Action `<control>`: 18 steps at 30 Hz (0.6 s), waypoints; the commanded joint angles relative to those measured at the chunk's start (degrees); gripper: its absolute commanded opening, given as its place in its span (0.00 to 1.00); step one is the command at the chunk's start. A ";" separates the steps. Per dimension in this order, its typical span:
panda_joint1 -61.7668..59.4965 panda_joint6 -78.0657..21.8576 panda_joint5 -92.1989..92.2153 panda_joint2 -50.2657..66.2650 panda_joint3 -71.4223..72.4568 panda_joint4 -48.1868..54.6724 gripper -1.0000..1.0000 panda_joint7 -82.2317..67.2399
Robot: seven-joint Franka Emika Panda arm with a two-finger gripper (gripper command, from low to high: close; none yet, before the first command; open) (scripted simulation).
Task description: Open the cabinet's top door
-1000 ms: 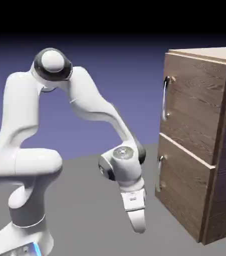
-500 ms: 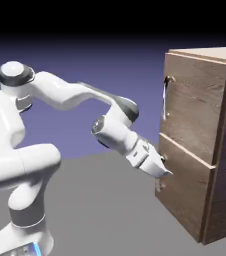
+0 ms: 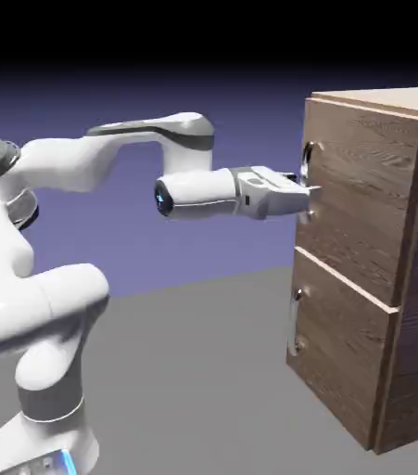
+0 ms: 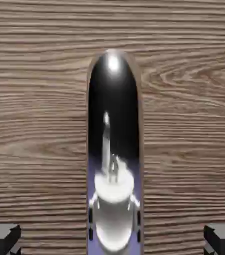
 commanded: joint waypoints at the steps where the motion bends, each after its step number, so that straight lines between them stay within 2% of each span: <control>1: 1.36 -2.48 -0.85 -0.10 -1.40 -1.97 0.00 -0.45; 9: 8.47 -22.43 -10.76 -0.82 -13.98 -14.85 0.00 -3.52; 18: 6.99 -44.86 -26.80 -4.17 -29.21 -21.65 0.00 -7.79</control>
